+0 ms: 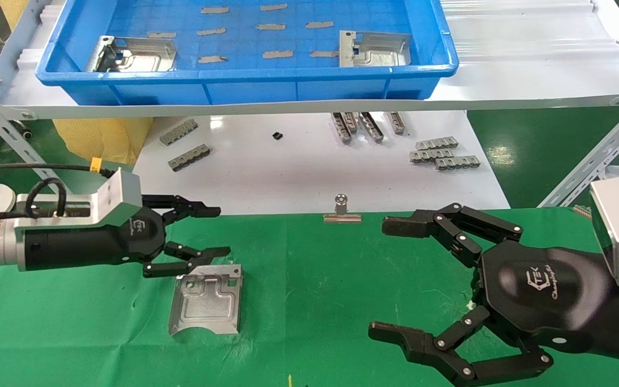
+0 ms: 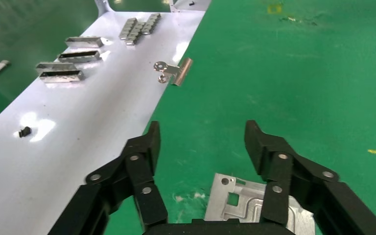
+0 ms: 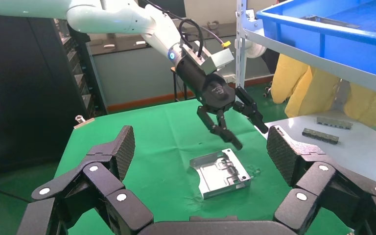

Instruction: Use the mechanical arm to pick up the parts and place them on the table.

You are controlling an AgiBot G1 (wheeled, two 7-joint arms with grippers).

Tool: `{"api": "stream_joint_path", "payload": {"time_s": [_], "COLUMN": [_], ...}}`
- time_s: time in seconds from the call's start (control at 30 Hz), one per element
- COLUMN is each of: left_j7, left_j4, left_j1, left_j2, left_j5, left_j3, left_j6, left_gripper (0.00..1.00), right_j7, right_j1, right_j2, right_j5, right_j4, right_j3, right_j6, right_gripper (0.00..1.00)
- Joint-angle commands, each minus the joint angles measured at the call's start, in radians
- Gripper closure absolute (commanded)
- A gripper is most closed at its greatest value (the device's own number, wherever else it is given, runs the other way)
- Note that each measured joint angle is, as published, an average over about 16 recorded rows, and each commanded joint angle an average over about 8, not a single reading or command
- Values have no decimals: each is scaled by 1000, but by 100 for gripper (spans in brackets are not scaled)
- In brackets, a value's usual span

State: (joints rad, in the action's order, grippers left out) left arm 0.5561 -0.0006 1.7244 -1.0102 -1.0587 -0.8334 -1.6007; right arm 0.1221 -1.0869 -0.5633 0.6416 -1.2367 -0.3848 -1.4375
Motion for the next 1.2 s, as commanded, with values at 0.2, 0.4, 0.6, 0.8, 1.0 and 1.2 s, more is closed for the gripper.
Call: {"api": "stream_joint_path", "payload": {"time_s": [0.2, 0.4, 0.6, 0.8, 1.0, 1.2], "left_j7": [-3, -37, -110, -185, -260, -334], "left_j4": [-4, -70, -195, -323, -452, -580], "left_j1": [-4, -35, -99, -164, -229, -294], "left_j2": [2, 22, 61, 101, 140, 180], "left_j5": [4, 18, 50, 83, 116, 148], "left_j3": [4, 29, 83, 139, 194, 250], "left_j6": [0, 5, 16, 26, 37, 47], "left_gripper": [0, 0, 0, 0, 0, 0], "right_j7": [0, 0, 0, 0, 0, 0], "right_j1": [0, 0, 0, 0, 0, 0], "right_j2": [0, 0, 0, 0, 0, 0], "right_j5": [0, 0, 0, 0, 0, 0], "right_j4": [0, 0, 0, 0, 0, 0], "right_j3": [0, 0, 0, 0, 0, 0], "right_j6": [0, 0, 0, 0, 0, 0], "right_gripper": [0, 0, 0, 0, 0, 0]}}
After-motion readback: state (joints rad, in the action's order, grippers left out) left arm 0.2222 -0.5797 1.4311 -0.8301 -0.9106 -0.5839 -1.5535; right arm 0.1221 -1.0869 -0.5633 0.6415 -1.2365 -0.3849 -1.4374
